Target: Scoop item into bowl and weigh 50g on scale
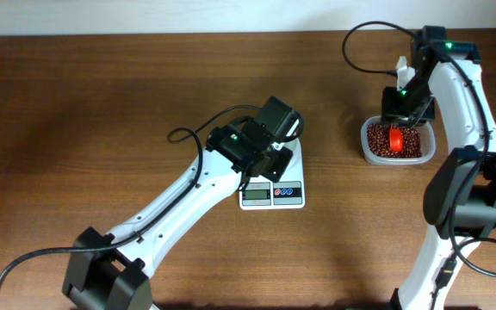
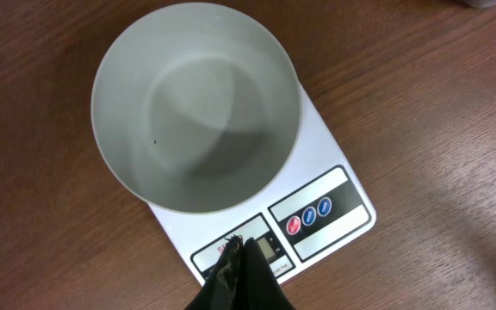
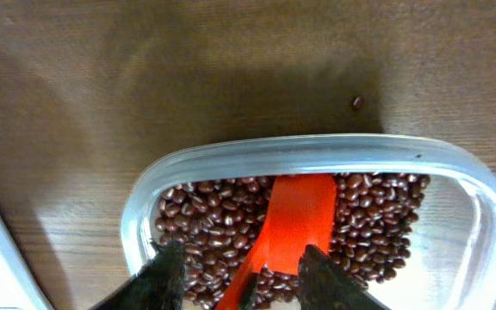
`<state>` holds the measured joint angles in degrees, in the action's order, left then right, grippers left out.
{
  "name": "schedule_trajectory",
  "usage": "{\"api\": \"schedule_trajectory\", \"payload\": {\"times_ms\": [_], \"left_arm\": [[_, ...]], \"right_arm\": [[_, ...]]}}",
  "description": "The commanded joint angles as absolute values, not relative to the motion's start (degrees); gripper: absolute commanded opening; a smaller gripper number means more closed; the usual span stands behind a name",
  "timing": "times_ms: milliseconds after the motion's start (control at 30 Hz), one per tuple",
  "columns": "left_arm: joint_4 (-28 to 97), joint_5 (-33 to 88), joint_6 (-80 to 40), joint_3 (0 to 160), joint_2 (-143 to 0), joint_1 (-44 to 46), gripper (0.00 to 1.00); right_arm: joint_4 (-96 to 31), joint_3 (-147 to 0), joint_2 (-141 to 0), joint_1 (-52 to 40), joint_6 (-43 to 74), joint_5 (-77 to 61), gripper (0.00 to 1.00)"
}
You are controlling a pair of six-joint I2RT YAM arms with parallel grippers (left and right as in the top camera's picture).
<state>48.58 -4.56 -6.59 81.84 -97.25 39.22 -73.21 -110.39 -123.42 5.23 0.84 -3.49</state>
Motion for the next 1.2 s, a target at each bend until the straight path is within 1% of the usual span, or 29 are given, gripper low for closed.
{"api": "schedule_trajectory", "payload": {"times_ms": [0,33,267,333,367,433,467,500,533,800,1000,1033,1067,1133,1167], "left_arm": [[48.53,-4.99,-5.67,81.34,-97.82,39.29,0.01],[48.49,-4.99,-5.67,81.34,-97.82,39.27,0.01],[48.45,-4.99,-5.67,81.34,-97.82,39.29,0.02],[48.42,-4.99,-5.67,81.34,-97.82,39.27,0.02],[48.42,-4.99,-5.67,81.34,-97.82,39.29,0.01],[48.45,-4.99,-5.67,81.34,-97.82,39.27,0.02],[48.42,-4.99,-5.67,81.34,-97.82,39.27,0.02],[48.42,-4.99,-5.67,81.34,-97.82,39.27,0.02],[48.45,-4.99,-5.67,81.34,-97.82,39.29,0.02],[48.42,-4.99,-5.67,81.34,-97.82,39.27,0.02],[48.42,-4.99,-5.67,81.34,-97.82,39.29,0.02],[48.42,-4.99,-5.67,81.34,-97.82,39.27,0.02],[48.42,-4.99,-5.67,81.34,-97.82,39.29,0.02],[48.42,-4.99,-5.67,81.34,-97.82,39.29,0.02],[48.42,-4.99,-5.67,81.34,-97.82,39.27,0.03]], "right_arm": [[-74.41,-110.06,-123.37,5.08,2.20,1.37,0.17],[-75.92,-110.06,-123.37,5.30,2.20,1.39,0.09],[-84.60,-110.06,-123.35,5.37,2.20,2.24,0.09],[-84.66,-110.06,-123.35,5.37,2.20,2.26,0.11],[-84.40,-110.06,-123.35,5.37,2.20,2.26,0.17],[-83.29,-110.06,-123.35,5.43,2.20,2.26,0.21],[-82.67,-110.06,-123.35,5.43,2.20,2.26,0.19],[-81.73,-110.04,-123.35,5.43,2.20,2.26,0.09],[-80.86,-110.04,-123.35,5.61,2.22,2.26,0.04],[-78.78,-109.84,-123.37,7.14,2.20,2.22,0.04],[-74.56,-104.90,-123.37,7.20,2.20,2.22,0.04],[-74.56,-105.03,-123.37,7.20,2.17,2.22,0.07],[-74.56,-105.06,-123.37,7.20,2.17,2.22,0.24],[-74.87,-105.84,-123.37,7.20,2.17,2.20,0.48],[-75.24,-106.74,-123.37,7.20,2.17,2.20,0.56]]}}
